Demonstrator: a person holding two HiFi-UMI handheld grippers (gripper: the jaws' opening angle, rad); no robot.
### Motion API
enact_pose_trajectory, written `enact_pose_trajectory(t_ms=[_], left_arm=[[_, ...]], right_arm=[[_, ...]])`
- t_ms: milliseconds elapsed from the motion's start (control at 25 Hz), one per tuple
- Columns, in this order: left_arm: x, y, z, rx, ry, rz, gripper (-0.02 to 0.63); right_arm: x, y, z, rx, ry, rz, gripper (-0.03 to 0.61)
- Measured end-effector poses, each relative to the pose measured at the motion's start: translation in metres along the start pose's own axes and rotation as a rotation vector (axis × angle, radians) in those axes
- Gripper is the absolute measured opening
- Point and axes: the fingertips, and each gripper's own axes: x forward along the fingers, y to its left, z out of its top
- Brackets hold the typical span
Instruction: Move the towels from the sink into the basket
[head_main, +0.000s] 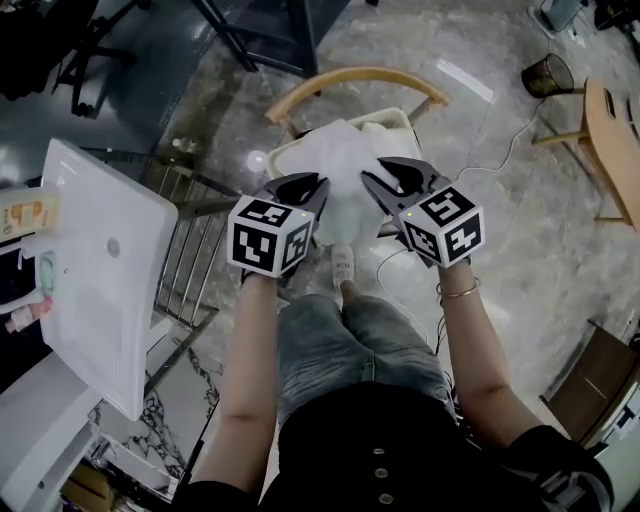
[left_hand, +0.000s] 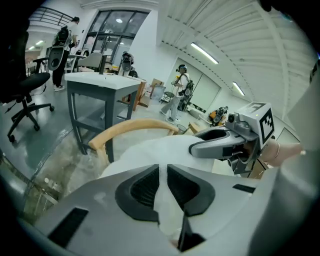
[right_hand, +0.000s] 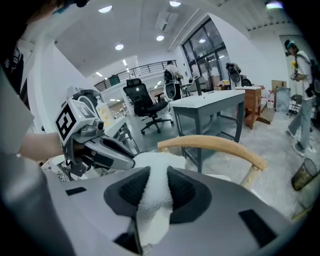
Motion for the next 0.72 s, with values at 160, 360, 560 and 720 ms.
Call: enact_pose_trajectory(t_ms=[160, 360, 560, 720], left_arm=[[0.020, 0.006, -0.015, 0.013, 0.052, 0.008, 0.051], [0.044, 0.017, -0.026, 0.015, 0.086, 0.035, 0.051], [0.059, 0.035, -0.036, -0.003, 0.119, 0.066, 0.051], [0.061, 0.034, -0.040, -0.020, 0.118, 0.065, 0.051]], right_arm=[[0.014, -0.014, -0.022, 0.032, 0.034, -0.030, 0.109], [0.024, -0.037, -0.038, 0.071, 0.044, -0.099, 0.106], [0.034, -0.063, -0.050, 0.114, 0.062, -0.173, 0.121], [0.035, -0.067, -0.060, 0.118, 0.093, -0.207, 0.252]])
